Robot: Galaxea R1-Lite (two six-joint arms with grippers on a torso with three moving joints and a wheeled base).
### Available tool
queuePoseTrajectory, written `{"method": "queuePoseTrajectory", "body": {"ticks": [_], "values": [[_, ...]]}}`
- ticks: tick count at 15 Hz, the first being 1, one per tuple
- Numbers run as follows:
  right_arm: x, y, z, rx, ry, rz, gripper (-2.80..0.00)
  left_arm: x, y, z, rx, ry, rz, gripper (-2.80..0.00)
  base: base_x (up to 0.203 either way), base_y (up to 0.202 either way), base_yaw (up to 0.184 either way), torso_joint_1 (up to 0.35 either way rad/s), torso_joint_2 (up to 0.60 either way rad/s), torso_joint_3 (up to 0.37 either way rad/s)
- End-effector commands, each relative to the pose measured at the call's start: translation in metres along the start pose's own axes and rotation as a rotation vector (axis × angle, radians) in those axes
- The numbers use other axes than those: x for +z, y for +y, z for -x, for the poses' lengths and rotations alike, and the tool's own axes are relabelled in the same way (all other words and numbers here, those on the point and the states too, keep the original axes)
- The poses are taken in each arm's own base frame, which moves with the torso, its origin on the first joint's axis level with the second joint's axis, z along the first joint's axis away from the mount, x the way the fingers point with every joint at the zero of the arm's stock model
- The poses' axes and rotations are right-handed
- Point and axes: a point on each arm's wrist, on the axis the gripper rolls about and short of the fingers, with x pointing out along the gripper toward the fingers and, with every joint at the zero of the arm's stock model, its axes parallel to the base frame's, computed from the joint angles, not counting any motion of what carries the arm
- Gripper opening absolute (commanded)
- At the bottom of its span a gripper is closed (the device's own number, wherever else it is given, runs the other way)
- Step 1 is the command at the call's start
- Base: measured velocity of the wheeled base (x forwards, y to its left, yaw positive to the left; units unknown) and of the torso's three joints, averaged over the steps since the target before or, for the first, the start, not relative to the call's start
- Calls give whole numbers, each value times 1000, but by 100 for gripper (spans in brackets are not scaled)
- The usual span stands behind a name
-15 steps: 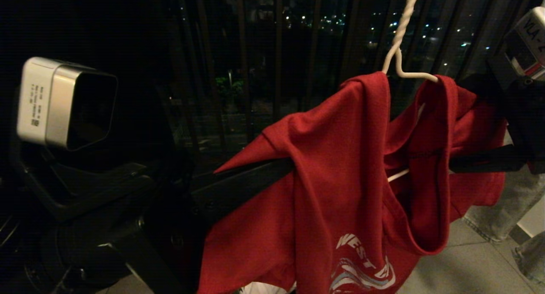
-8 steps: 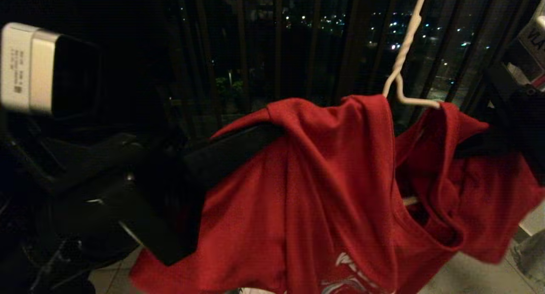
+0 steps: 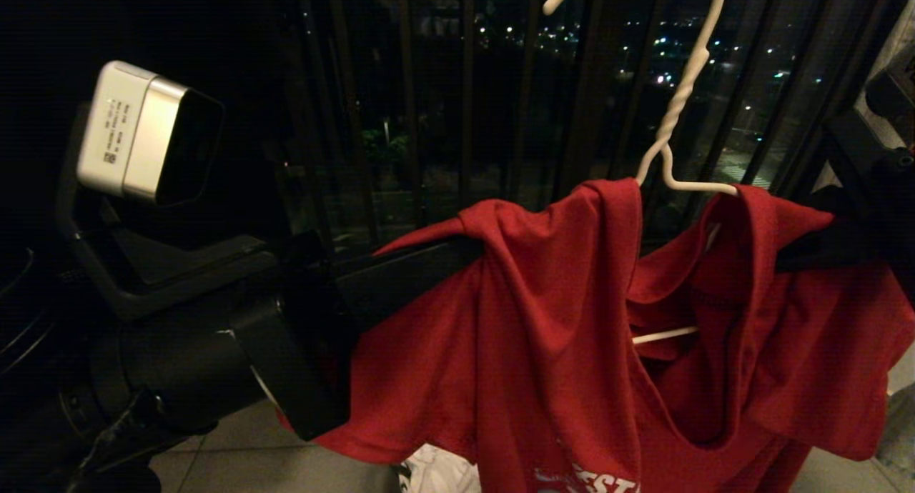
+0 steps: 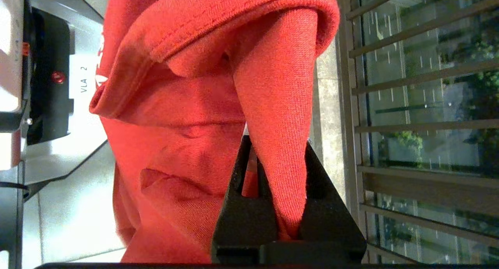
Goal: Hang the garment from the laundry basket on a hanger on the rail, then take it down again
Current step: Hang the clothes rack on the clothesline
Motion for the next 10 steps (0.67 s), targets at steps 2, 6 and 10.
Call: {"method": "queuePoseTrajectory", "body": {"ticks": [2,6,10], "values": [[2,2,2,2,-6,11,-280,-1,0,0,-2,1,-4,-280,0,0,0,0,0,0],[2,2,2,0,-5,12,-280,-2,0,1,0,-1,-31,-280,0,0,0,0,0,0],[2,0,1,-6,-5,13,-280,-3,0,2,2,9,-37,0,0,0,0,0,0,0]]}}
